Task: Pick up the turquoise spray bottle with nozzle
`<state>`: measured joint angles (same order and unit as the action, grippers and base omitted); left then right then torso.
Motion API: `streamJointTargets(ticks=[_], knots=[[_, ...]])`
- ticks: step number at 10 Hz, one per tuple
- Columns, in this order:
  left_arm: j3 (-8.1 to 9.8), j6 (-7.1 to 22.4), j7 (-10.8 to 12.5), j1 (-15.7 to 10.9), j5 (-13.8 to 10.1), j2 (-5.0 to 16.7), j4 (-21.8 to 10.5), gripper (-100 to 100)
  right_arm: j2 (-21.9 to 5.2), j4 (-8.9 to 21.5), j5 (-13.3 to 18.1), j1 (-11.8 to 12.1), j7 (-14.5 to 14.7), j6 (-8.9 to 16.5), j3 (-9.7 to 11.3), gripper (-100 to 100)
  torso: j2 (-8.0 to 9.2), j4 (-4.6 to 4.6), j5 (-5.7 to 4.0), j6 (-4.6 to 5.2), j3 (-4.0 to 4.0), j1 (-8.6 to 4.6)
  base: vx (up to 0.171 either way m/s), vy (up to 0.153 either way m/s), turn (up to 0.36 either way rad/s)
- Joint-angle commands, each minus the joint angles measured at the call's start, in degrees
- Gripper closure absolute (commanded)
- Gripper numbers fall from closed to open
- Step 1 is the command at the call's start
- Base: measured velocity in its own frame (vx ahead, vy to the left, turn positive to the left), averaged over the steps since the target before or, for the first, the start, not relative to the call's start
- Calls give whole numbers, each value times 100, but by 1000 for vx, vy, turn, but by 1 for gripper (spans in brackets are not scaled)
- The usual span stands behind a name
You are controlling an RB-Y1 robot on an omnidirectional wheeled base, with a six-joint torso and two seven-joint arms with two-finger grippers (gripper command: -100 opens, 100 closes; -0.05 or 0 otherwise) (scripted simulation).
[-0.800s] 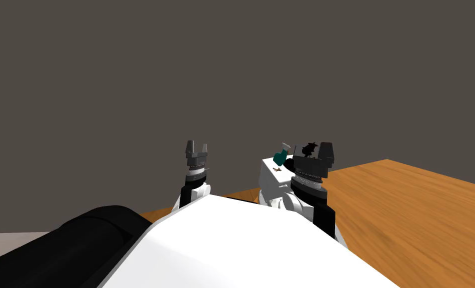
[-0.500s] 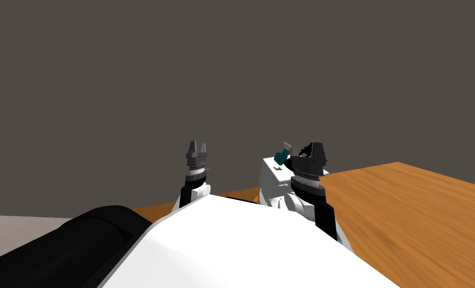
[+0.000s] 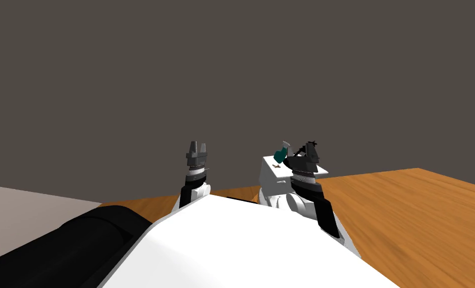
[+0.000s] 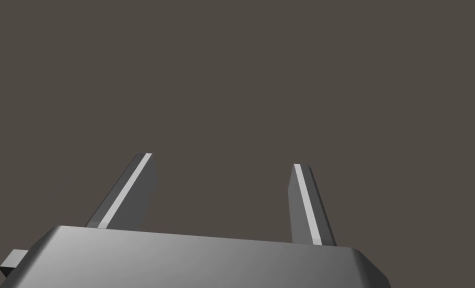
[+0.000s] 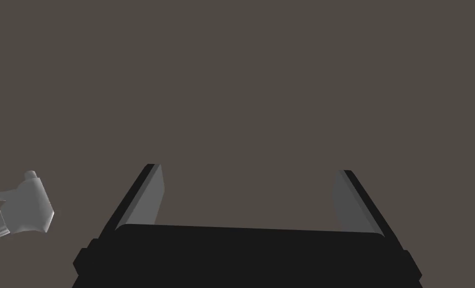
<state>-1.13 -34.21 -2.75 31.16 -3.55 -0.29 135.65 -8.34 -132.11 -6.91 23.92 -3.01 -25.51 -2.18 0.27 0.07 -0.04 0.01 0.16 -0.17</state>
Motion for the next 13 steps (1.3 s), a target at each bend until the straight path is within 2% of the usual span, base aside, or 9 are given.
streamJointTargets(ticks=[1, 4, 7, 8, 9, 10, 11, 12, 13], knots=[[0, 0, 0, 0, 0, 0, 0, 0, -145, 107, -85, -37, -286, 168, -66, -100, 0, 0, 0, 0, 0, 0, -78, -26, 99], [0, 0, 0, -1, 0, 0, 0, 0, -267, 202, -164, -76, -646, 330, -126, -100, 6, 1, 1, -2, 3, 3, -80, -24, 83], [0, 0, 0, 0, 0, 0, 0, 0, -513, 410, -342, -153, -1148, 681, -264, -100, -1, 0, 1, 0, -1, 4, -77, -19, 115], [0, 0, 0, 0, 0, 0, 0, 0, -513, 410, -342, -153, -1274, 681, -264, -100, 2, 0, 2, -1, 1, 6, -68, -19, 65], [0, 0, 0, 0, 0, 0, 0, 0, -637, 521, -441, -190, -1452, 868, -341, -100, -3, 0, 1, 1, -1, 5, -79, -32, 148], [0, 0, 0, 0, 0, 0, 0, 0, -637, 521, -441, -190, -1607, 868, -341, -100, 0, -1, 0, -2, -1, -1, -73, -23, 72], [0, 0, 0, 0, 0, 0, 0, 0, -762, 636, -547, -226, -1775, 1060, -424, -100, -2, 0, 0, 1, -1, 2, -77, -21, 139], [0, 0, 0, 0, 0, 0, 0, 0, -762, 636, -547, -226, -1944, 1060, -424, -100, -1, 0, 1, -1, 0, 2, -70, -23, 79], [0, 0, 0, 0, 0, 0, 0, 0, -888, 754, -658, -260, -2107, 1256, -511, -100, -2, 0, 0, 1, -1, 2, -92, -15, 133]])
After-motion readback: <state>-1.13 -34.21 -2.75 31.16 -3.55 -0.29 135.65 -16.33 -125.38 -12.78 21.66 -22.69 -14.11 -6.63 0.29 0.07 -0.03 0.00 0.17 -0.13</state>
